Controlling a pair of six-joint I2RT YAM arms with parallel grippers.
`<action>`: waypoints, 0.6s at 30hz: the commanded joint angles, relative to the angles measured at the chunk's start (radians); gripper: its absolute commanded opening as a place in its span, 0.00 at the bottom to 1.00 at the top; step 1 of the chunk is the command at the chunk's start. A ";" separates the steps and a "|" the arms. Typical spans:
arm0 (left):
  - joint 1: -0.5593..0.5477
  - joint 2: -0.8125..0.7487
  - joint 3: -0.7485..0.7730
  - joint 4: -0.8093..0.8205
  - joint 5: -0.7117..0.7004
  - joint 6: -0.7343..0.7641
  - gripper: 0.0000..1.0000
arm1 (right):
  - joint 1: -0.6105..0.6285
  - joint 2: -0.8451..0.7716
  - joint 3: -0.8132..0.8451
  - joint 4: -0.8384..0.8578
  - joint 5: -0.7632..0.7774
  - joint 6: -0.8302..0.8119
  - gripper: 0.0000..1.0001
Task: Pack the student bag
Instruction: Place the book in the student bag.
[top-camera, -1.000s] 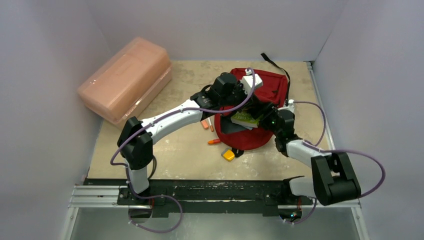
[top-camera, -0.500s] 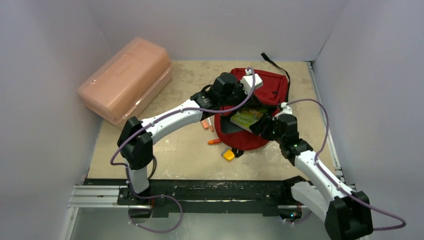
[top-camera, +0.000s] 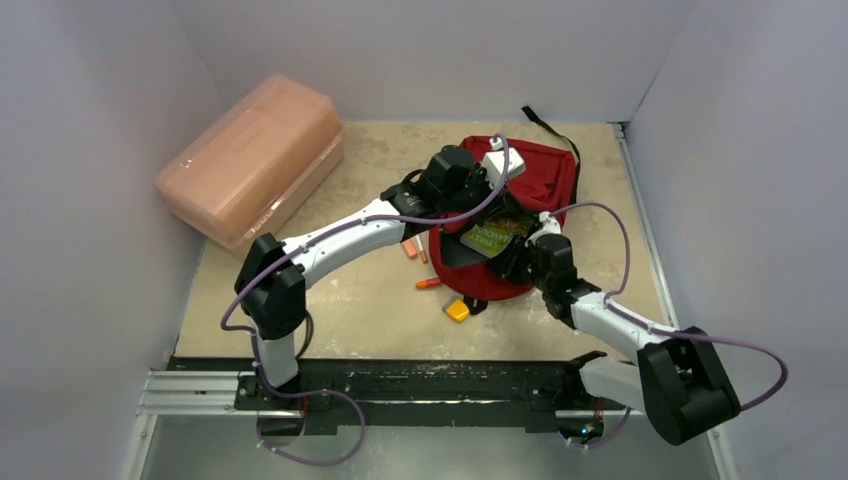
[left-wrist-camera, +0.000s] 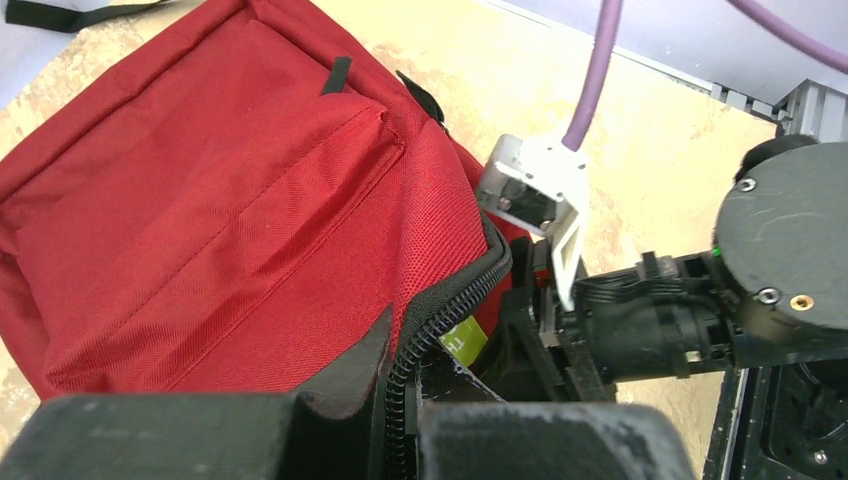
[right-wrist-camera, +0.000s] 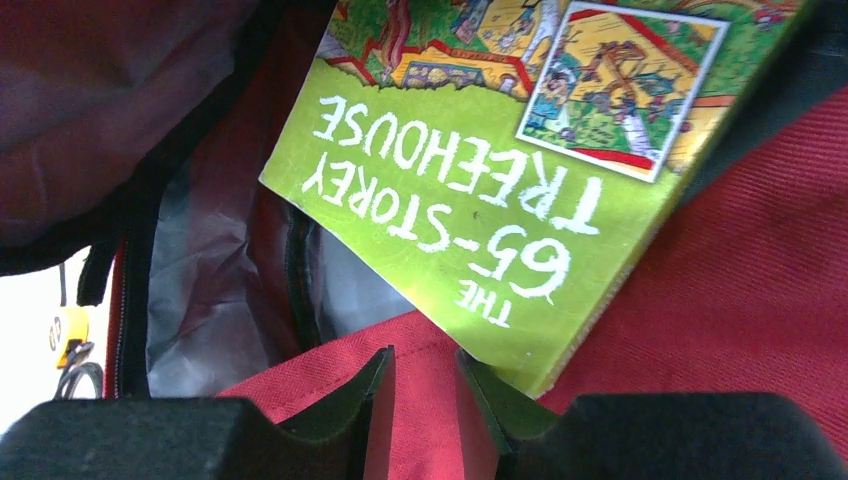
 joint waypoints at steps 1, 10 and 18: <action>0.005 -0.033 0.045 0.033 0.040 -0.038 0.00 | 0.021 0.082 0.001 0.202 0.027 -0.033 0.31; 0.005 -0.045 0.036 0.028 0.055 -0.057 0.00 | 0.073 0.313 0.077 0.419 0.265 -0.073 0.30; 0.005 -0.067 -0.006 0.027 0.045 -0.040 0.00 | 0.070 0.409 0.206 0.493 0.360 -0.065 0.31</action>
